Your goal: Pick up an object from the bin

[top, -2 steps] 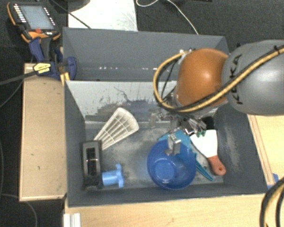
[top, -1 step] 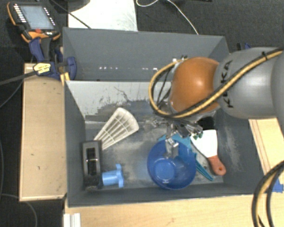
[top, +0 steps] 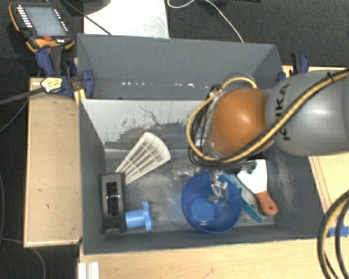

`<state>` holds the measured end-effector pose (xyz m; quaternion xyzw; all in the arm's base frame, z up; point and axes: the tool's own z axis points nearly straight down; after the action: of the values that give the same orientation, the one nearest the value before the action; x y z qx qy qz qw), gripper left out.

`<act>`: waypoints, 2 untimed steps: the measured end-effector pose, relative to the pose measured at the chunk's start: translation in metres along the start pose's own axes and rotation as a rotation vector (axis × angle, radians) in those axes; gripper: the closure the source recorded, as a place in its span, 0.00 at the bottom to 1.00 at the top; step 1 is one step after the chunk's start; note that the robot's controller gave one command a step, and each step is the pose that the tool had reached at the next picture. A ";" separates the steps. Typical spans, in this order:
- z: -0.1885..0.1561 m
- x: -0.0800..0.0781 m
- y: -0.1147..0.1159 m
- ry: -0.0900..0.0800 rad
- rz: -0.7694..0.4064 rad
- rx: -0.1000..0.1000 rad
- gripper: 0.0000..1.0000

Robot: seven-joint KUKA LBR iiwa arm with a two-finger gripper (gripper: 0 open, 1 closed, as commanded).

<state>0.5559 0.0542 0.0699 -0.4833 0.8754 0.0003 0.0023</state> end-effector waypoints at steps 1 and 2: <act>-0.004 -0.005 0.011 -0.003 0.219 0.001 1.00; -0.004 -0.005 0.011 -0.003 0.219 0.000 1.00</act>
Offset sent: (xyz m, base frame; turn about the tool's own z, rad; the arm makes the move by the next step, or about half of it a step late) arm 0.0000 0.0000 0.0000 0.0000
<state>0.5493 0.0637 0.0735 -0.3847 0.9230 0.0011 0.0039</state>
